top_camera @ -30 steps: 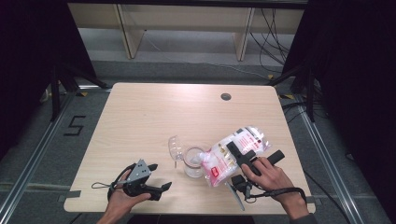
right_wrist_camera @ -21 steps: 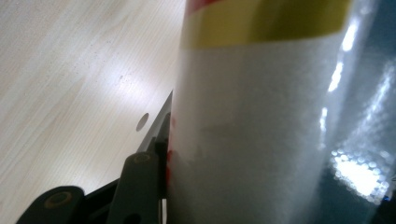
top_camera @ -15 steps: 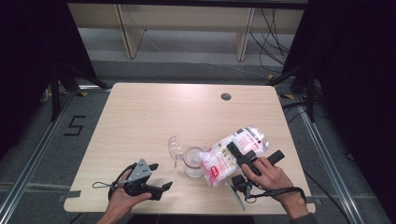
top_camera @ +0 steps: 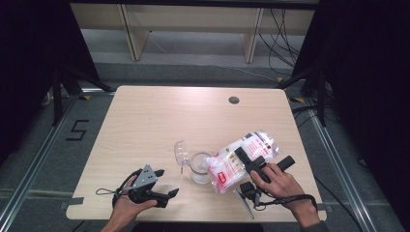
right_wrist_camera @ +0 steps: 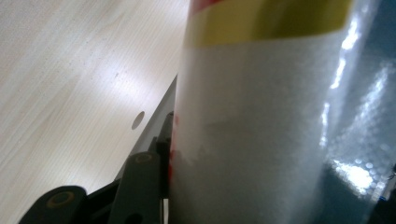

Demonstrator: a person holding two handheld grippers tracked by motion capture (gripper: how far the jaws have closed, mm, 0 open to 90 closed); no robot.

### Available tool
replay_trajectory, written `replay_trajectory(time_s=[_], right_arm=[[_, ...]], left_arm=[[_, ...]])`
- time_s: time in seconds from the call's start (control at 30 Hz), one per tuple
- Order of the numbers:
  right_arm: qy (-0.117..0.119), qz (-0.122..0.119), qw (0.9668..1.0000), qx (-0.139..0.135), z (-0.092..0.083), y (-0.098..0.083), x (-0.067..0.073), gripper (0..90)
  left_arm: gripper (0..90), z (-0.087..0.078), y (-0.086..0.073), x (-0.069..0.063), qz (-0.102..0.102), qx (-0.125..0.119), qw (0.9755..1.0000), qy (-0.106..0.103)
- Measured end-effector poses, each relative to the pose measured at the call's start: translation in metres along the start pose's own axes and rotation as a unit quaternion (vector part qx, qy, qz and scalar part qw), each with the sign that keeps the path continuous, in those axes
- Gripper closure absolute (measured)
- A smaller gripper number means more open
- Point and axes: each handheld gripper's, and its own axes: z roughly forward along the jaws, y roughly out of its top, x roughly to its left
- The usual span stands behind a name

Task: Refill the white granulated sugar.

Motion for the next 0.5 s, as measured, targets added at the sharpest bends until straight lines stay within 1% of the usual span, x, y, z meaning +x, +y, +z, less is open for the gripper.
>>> replay_trajectory(time_s=[0.03,0.13,0.17,0.2,0.27,0.3,0.33,0.37,0.4,0.43,0.47,0.5], right_arm=[[0.002,-0.006,1.0000,0.002,-0.0005,0.0004,-0.0010,60.3],[0.001,-0.003,1.0000,0.004,-0.0017,0.0014,-0.0007,60.4],[0.001,-0.003,1.0000,0.003,-0.0016,0.0014,-0.0008,60.4],[0.001,-0.003,1.0000,0.003,-0.0016,0.0014,-0.0007,60.4],[0.002,-0.004,1.0000,0.004,-0.0017,0.0012,-0.0007,60.4],[0.002,-0.005,1.0000,0.005,-0.0020,0.0010,-0.0007,60.5],[0.002,-0.009,1.0000,0.004,-0.0020,0.0008,-0.0008,60.5],[0.000,-0.010,0.9999,0.002,-0.0019,0.0005,-0.0014,60.5],[0.001,-0.008,1.0000,0.003,-0.0024,0.0004,-0.0016,60.5],[0.001,-0.012,0.9999,0.004,-0.0027,0.0003,-0.0014,60.6],[0.000,-0.002,1.0000,0.005,-0.0032,0.0004,-0.0003,60.6],[0.001,-0.010,0.9999,0.009,-0.0043,0.0000,-0.0006,60.6]], left_arm=[[15.3,0.0000,0.0000,0.0000,0.000,0.000,1.0000,0.000],[15.2,-0.0003,-0.0001,-0.0002,0.000,0.000,1.0000,0.000],[15.2,0.0000,-0.0002,-0.0008,-0.005,-0.003,1.0000,0.000],[15.3,-0.0006,0.0000,0.0000,0.002,0.000,1.0000,0.000],[15.3,-0.0009,-0.0005,0.0002,0.002,0.001,1.0000,-0.001],[15.3,-0.0012,-0.0003,0.0001,0.004,0.001,1.0000,0.003],[15.3,-0.0013,0.0000,-0.0006,0.000,0.000,1.0000,0.004],[15.3,-0.0010,0.0005,0.0002,0.004,0.000,1.0000,0.000],[15.3,-0.0008,0.0004,-0.0003,0.003,0.000,1.0000,0.000],[15.2,-0.0010,0.0004,-0.0005,0.007,0.005,1.0000,0.003],[15.2,0.0001,-0.0001,-0.0007,0.005,0.002,1.0000,-0.002],[15.3,0.0002,-0.0004,-0.0009,0.003,0.002,1.0000,-0.003]])
